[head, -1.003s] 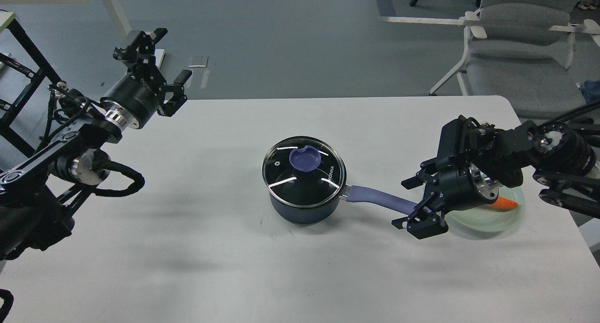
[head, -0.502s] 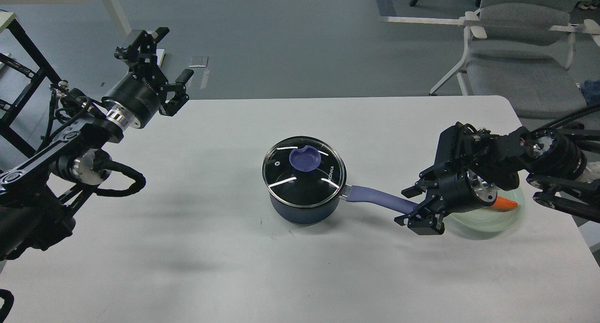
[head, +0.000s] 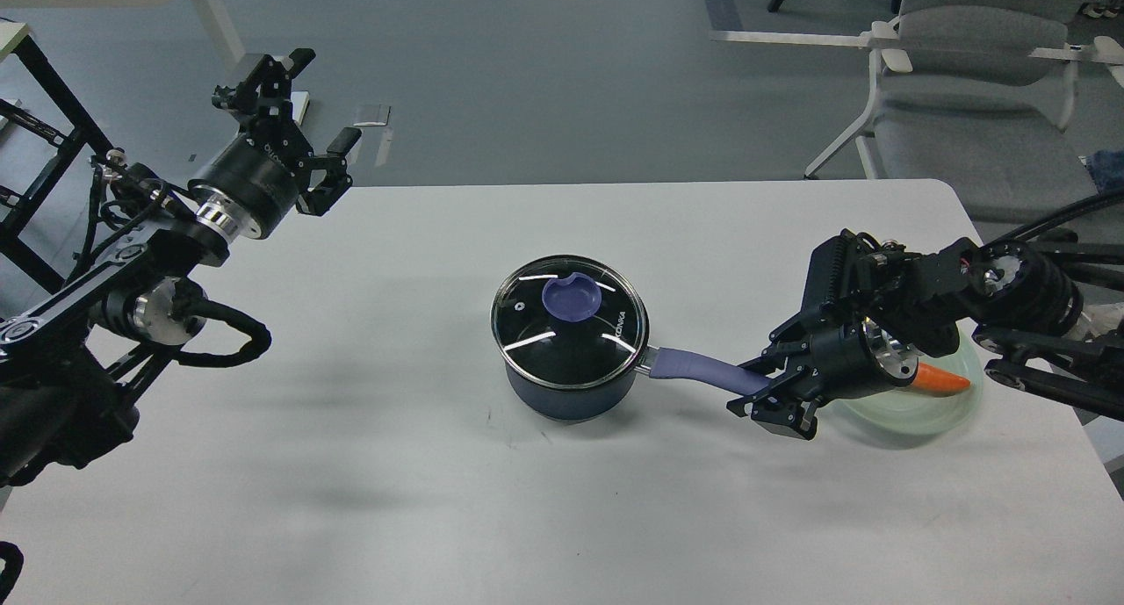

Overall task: Open pot lid
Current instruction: 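Grasp the purple saucepan handle with the right gripper to steady the pot, then reach the left gripper over the pot toward the purple lid knob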

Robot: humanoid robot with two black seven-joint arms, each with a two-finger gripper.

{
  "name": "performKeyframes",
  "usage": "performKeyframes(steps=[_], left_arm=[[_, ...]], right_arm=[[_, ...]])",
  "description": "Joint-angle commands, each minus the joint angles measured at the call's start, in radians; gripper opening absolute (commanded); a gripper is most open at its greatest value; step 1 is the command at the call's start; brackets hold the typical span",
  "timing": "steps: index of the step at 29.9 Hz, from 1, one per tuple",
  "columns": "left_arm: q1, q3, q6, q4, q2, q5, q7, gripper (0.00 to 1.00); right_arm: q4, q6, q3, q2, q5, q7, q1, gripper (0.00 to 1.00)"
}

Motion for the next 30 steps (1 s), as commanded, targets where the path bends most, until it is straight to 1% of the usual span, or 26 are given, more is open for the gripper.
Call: performKeyframes(steps=[1,5,7,11,15,16,17,19,22,23,26,30], left_arm=[[0.0,0.0,-0.004,-0.003,0.0,0.034,0.0,0.99],[-0.002,0.0,-0.012,-0.02,0.002,0.102,-0.001,0.99],[-0.003,0.0,-0.017,-0.034,0.003,0.165,-0.001,0.99],[-0.025,0.0,-0.029,-0.052,0.01,0.321,-0.001,0.99],[-0.069,0.0,-0.069,-0.081,0.01,0.549,-0.007,0.99],[-0.077,0.0,-0.075,-0.098,0.011,0.611,-0.016,0.99],[-0.087,0.005,-0.078,-0.121,0.011,0.689,-0.038,0.99],[-0.103,0.032,-0.08,-0.166,0.013,0.829,-0.09,0.99],[-0.136,0.121,-0.072,-0.23,0.016,1.039,-0.174,0.99],[-0.149,0.149,-0.066,-0.253,0.017,1.106,-0.189,0.99],[-0.181,0.218,-0.055,-0.307,0.02,1.278,-0.189,0.99],[-0.253,0.324,-0.028,-0.341,0.019,1.433,-0.189,0.99]], right_arm=[[-0.012,0.0,0.001,0.01,0.0,0.0,0.002,0.35],[-0.012,0.0,0.001,0.01,0.001,0.0,0.002,0.3],[-0.012,-0.001,0.001,0.01,0.001,0.0,0.002,0.3],[-0.012,-0.001,0.001,0.008,0.001,0.0,0.002,0.28],[-0.012,-0.001,0.003,0.008,0.003,0.0,0.002,0.28],[-0.012,-0.001,0.003,0.008,0.003,0.0,0.0,0.28],[-0.012,0.0,0.003,0.008,0.003,0.0,0.0,0.28],[-0.012,-0.001,0.004,0.008,0.003,0.0,0.0,0.28],[-0.012,-0.001,0.004,0.007,0.003,0.0,0.0,0.28],[-0.012,-0.001,0.004,0.007,0.003,0.0,0.0,0.28],[-0.012,-0.001,0.004,0.008,0.003,0.0,-0.002,0.28],[-0.014,-0.001,0.006,0.01,0.003,0.0,-0.006,0.28]])
